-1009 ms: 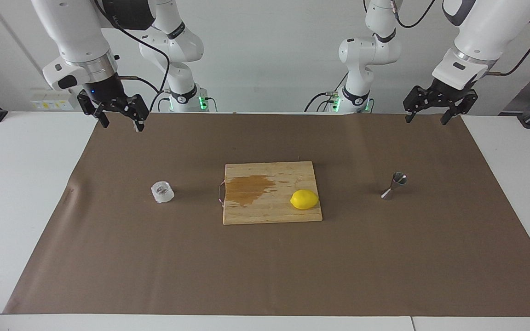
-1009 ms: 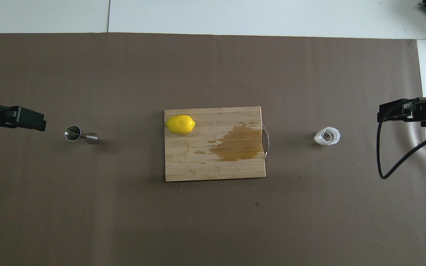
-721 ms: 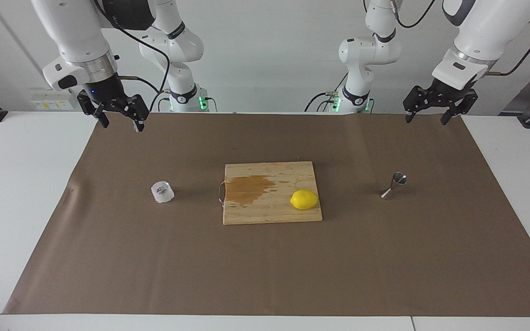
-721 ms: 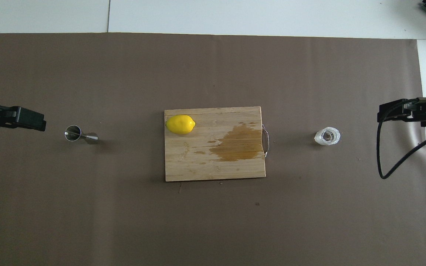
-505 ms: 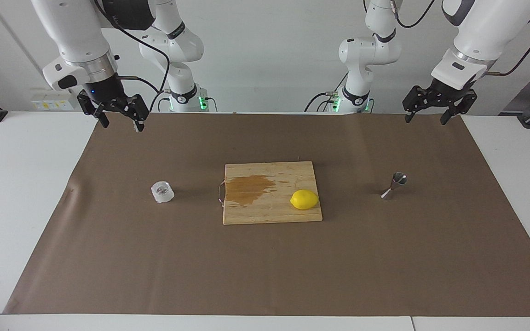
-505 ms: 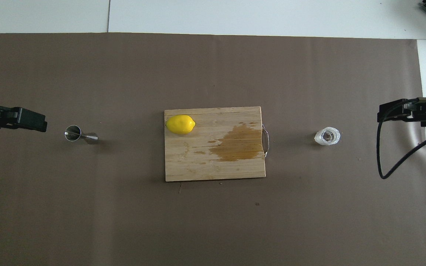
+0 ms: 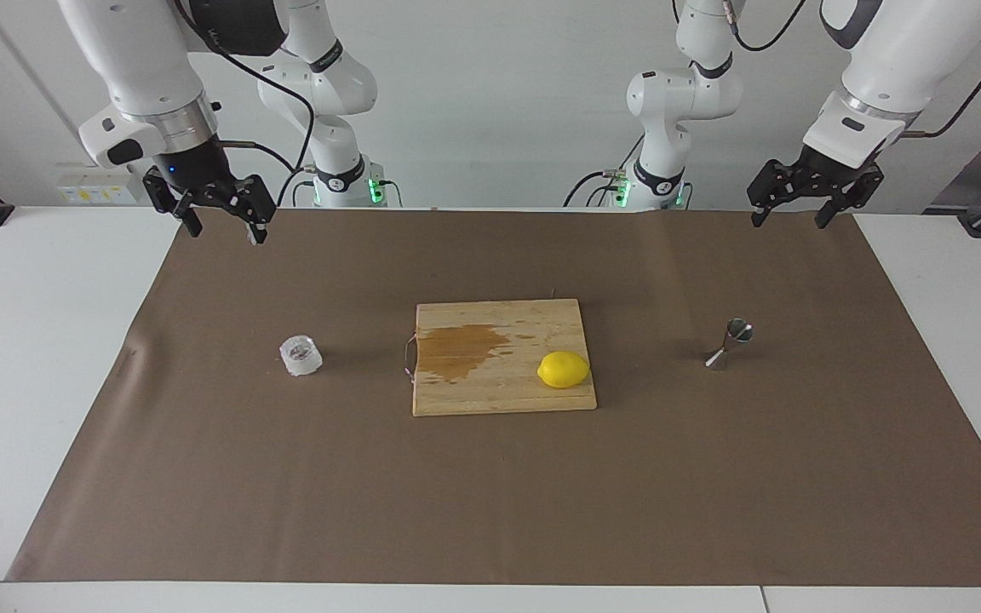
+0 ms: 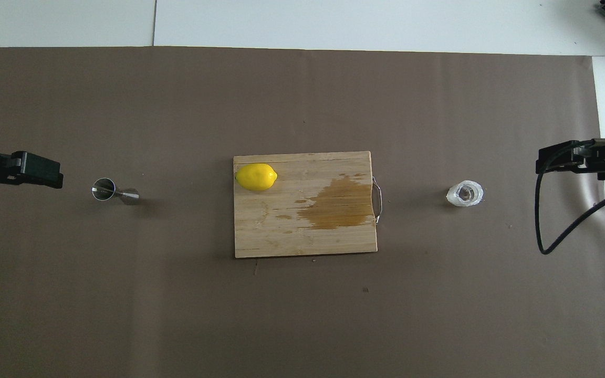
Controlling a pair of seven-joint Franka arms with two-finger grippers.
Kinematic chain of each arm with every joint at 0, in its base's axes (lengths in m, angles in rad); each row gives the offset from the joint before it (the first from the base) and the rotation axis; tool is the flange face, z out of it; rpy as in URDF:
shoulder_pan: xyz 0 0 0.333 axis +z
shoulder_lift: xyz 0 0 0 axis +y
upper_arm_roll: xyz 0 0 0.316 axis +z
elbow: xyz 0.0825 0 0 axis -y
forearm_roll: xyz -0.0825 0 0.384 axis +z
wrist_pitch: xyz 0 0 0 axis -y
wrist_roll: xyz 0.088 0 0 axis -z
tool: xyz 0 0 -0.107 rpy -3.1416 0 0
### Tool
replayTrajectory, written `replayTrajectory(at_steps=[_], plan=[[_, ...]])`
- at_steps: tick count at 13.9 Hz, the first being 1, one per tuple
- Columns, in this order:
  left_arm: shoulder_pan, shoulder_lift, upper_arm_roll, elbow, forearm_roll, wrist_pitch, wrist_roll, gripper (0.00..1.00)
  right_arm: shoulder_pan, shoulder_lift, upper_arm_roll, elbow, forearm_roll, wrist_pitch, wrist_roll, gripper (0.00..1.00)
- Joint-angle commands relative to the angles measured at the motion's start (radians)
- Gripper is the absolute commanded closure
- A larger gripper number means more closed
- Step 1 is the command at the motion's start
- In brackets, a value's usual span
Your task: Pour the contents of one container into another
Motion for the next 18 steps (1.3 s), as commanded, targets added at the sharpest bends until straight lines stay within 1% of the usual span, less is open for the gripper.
replayTrajectory(at_steps=[1,2,4,6,8,10,12,14,16,17,18], plan=[[0.013,-0.058,-0.005,-0.108,0.005,0.064,-0.104,0.00,-0.013,-0.013,0.004,-0.009,0.022,-0.008,-0.006,0.00],[0.024,-0.066,-0.004,-0.123,0.003,0.069,-0.136,0.00,-0.011,-0.013,0.004,-0.009,0.022,-0.009,-0.007,0.00],[0.073,-0.054,-0.005,-0.133,-0.021,0.084,-0.228,0.00,-0.013,-0.011,0.004,-0.009,0.022,-0.009,-0.007,0.00],[0.114,-0.034,-0.005,-0.136,-0.068,0.104,-0.375,0.00,-0.013,-0.011,0.004,-0.009,0.022,-0.009,-0.007,0.00],[0.142,-0.032,-0.005,-0.166,-0.137,0.128,-0.524,0.00,-0.013,-0.011,0.003,-0.009,0.020,-0.008,-0.006,0.00],[0.192,-0.049,-0.005,-0.247,-0.203,0.190,-0.630,0.00,-0.022,-0.011,0.003,-0.009,0.022,-0.008,-0.006,0.00],[0.226,-0.086,-0.005,-0.332,-0.251,0.234,-0.704,0.00,-0.022,-0.011,0.004,-0.009,0.020,-0.008,-0.006,0.00],[0.228,-0.132,-0.005,-0.422,-0.254,0.275,-0.757,0.00,-0.022,-0.011,0.004,-0.009,0.020,-0.008,-0.006,0.00],[0.231,-0.155,-0.005,-0.476,-0.254,0.315,-0.895,0.00,-0.022,-0.011,0.004,-0.009,0.022,-0.008,-0.006,0.00],[0.252,-0.152,-0.005,-0.490,-0.282,0.332,-0.969,0.00,-0.022,-0.011,0.004,-0.009,0.022,-0.008,-0.006,0.00],[0.295,-0.152,-0.005,-0.515,-0.361,0.372,-1.057,0.00,-0.022,-0.011,0.004,-0.009,0.022,-0.008,-0.006,0.00]])
